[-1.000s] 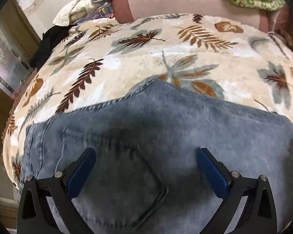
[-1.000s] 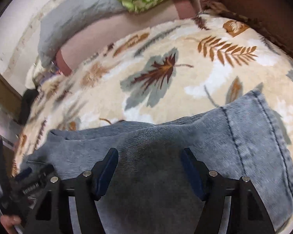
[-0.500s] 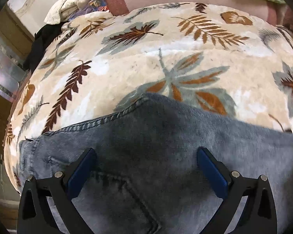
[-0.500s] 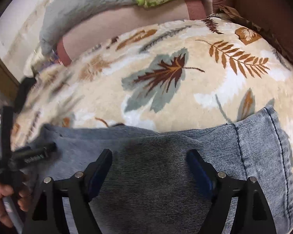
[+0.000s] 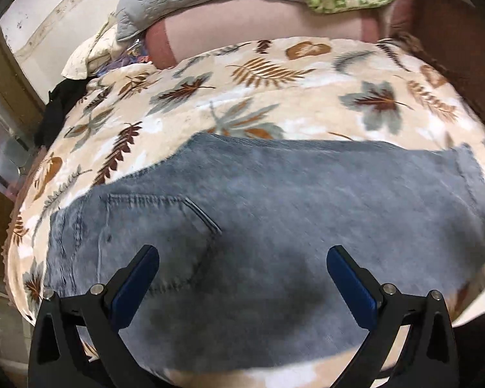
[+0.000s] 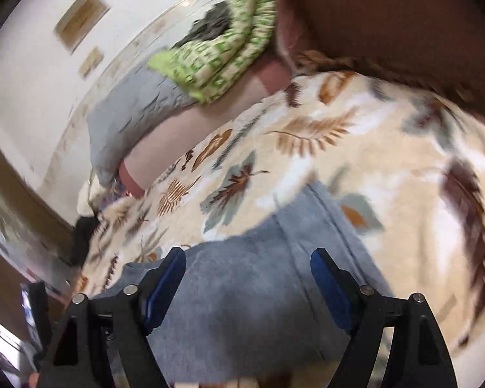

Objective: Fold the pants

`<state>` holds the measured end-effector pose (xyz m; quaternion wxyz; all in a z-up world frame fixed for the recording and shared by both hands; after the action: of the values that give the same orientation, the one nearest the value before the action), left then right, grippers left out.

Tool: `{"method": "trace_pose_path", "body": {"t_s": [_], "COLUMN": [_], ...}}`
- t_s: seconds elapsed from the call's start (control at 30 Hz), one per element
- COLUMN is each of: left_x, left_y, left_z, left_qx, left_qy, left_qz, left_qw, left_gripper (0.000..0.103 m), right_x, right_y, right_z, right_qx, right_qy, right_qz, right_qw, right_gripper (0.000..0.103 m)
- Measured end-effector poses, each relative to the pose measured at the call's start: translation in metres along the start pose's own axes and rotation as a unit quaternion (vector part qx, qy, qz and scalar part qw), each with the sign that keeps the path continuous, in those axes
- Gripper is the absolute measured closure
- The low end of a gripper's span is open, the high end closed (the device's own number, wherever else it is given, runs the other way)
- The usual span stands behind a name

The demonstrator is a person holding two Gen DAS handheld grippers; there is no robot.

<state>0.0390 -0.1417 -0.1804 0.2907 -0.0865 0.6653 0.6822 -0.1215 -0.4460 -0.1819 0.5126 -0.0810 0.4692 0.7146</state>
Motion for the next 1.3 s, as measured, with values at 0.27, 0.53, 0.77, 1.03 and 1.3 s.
{"method": "trace_pose_path", "body": {"t_s": [0.27,0.53,0.77,1.03,1.3], "left_x": [0.021,0.036,0.019,0.006,0.014], "left_y": [0.005,-0.048,-0.019,-0.006,-0.038], "left_z": [-0.027,-0.025,-0.026,-0.064,-0.076], "left_qx": [0.023,-0.006,0.022,0.039,0.02], "left_qy": [-0.019,-0.018,-0.002,-0.03,-0.046], "left_qz": [0.002,0.06,0.028,-0.01,0.035], "left_qw": [0.9995,0.998,0.9994,0.9987,0.9982], "left_gripper": [0.0,0.0,0.0,0.0,0.0], "right_x": [0.04,0.053,0.057,0.053,0.046], "right_y": [0.031,0.013,-0.001,-0.008,-0.009], "right_z": [-0.024,-0.03,-0.036,-0.06,-0.061], "right_qx": [-0.015,-0.013,-0.014,-0.003,-0.007], "right_qy": [-0.043,-0.054,-0.076,-0.14,-0.151], "right_qz": [0.03,0.072,0.094,0.08,0.065], "right_qw": [0.998,0.996,0.993,0.987,0.986], "right_gripper": [0.02,0.02,0.02,0.02,0.018]}}
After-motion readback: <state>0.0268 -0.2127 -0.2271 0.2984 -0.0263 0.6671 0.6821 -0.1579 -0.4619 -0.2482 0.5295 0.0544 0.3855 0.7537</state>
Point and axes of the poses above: each gripper's, at about its wrist camera, not at the fingertips, and y roughly against the way its jaws point, z to its left, x to its underside, the point moved 2 cm from there along -y, roughly the way its jaws point, and after that the axes turned 7 degrees about y, right-handed, at the moved point
